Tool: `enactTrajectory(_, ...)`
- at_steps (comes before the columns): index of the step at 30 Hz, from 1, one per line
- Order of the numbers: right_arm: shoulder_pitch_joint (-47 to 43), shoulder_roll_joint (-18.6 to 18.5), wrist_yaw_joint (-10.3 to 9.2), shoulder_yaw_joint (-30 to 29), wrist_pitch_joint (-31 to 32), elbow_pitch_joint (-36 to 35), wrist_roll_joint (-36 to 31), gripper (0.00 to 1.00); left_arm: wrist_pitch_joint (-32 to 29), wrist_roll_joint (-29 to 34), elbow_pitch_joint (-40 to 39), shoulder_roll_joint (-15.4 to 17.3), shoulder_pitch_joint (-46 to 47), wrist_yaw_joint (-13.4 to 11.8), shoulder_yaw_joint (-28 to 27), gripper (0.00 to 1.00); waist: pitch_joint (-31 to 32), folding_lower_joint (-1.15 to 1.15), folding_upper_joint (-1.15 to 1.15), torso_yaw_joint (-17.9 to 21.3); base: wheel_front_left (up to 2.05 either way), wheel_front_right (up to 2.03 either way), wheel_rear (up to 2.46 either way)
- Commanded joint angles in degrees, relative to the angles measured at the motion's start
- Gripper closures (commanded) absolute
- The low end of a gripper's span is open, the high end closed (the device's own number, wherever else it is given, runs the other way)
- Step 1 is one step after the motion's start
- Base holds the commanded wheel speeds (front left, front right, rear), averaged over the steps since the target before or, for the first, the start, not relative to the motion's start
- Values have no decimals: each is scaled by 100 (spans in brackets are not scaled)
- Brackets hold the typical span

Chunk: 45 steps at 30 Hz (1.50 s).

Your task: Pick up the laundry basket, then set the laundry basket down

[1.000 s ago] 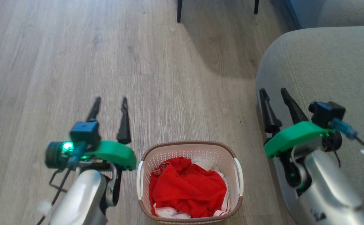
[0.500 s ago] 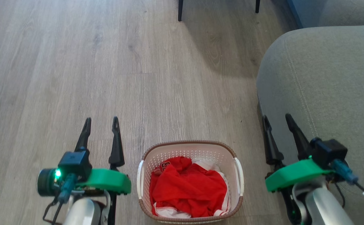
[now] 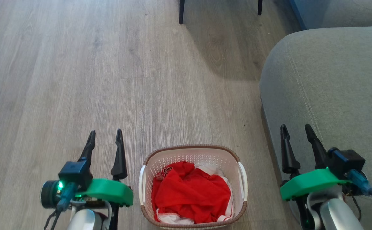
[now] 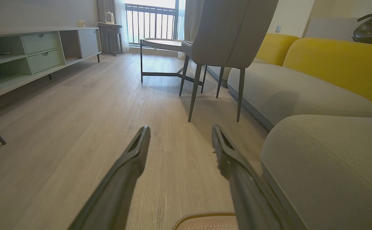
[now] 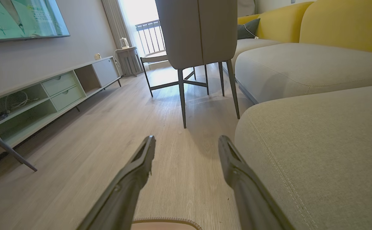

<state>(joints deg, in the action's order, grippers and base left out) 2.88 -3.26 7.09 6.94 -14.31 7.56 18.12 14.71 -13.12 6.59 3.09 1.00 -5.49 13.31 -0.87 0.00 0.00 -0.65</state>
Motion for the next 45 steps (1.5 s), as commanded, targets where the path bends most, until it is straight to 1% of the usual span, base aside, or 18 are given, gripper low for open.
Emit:
enactTrajectory(1,109,34,40,110,-69,-159,-45,0,29,-11,-160,-20,165,12,-234,0,4,0,0,2,0,0,0)
enactTrajectory(13,128,37,40,142,-69,-163,44,0,29,-201,-81,-21,164,32,-299,0,30,0,0,20,0,0,0)
enactTrajectory(43,135,38,40,136,-69,-144,74,0,29,-351,40,-21,147,102,-279,0,73,0,0,36,0,0,0)
enactTrajectory(44,-1,3,0,20,0,25,61,100,-1,-339,195,-4,-1,96,-90,100,74,0,0,36,0,0,0)
enactTrajectory(45,-2,3,0,27,9,74,65,100,-1,-343,249,-1,-6,96,-87,100,74,1,0,37,0,0,0)
